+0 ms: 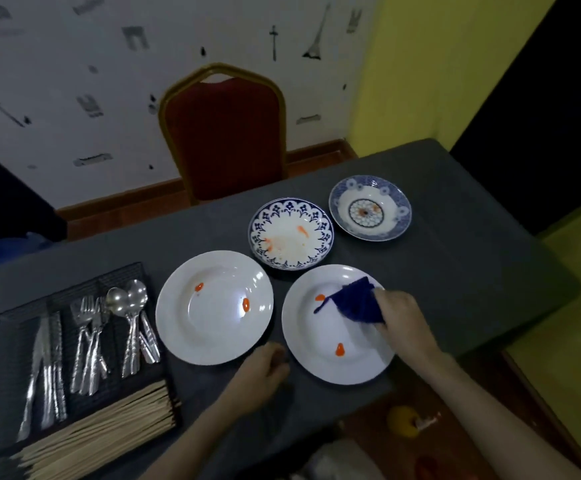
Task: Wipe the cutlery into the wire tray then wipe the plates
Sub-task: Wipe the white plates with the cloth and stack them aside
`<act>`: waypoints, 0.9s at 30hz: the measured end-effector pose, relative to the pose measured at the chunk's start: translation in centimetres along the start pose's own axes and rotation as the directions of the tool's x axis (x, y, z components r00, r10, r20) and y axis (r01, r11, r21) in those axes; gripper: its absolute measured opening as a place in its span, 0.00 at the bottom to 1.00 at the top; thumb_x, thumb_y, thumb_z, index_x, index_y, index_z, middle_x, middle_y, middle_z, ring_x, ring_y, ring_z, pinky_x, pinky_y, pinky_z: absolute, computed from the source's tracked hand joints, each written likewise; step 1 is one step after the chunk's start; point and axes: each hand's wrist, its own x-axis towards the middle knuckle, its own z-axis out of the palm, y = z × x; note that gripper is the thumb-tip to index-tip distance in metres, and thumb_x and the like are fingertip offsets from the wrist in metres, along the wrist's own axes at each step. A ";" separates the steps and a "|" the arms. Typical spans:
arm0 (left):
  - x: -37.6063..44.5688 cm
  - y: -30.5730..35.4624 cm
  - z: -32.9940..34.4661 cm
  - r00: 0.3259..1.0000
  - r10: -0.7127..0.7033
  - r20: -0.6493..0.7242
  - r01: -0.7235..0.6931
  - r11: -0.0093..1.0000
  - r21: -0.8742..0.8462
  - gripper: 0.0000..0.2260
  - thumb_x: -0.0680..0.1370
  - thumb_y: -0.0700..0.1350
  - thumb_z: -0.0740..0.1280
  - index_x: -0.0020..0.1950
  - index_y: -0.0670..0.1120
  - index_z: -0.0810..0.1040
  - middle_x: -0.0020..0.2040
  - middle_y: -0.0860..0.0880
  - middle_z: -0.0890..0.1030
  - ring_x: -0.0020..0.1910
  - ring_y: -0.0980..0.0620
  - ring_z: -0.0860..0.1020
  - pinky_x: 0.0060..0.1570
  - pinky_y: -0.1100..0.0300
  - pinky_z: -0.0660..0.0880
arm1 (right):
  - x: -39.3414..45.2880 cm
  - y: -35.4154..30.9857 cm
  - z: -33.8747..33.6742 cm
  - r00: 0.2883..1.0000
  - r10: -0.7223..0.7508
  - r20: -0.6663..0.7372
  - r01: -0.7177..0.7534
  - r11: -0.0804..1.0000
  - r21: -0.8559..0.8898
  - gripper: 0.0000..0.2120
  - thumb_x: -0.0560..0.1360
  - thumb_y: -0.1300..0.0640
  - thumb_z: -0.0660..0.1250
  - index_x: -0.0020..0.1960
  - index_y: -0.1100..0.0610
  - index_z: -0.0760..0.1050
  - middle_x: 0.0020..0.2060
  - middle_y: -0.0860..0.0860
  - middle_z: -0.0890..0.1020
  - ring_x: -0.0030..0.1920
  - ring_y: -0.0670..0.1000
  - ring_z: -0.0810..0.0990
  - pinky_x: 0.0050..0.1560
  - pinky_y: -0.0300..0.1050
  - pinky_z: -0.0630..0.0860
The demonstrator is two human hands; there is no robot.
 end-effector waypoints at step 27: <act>5.8 0.6 0.3 0.948 -0.306 0.090 0.318 0.929 -0.188 0.09 0.81 0.41 0.61 0.60 0.45 0.69 0.54 0.45 0.80 0.44 0.48 0.84 0.43 0.56 0.83 | 2.1 -5.1 6.1 0.855 -0.177 0.488 0.234 0.970 -0.059 0.38 0.76 0.34 0.50 0.77 0.56 0.47 0.76 0.51 0.51 0.75 0.48 0.47 0.74 0.49 0.42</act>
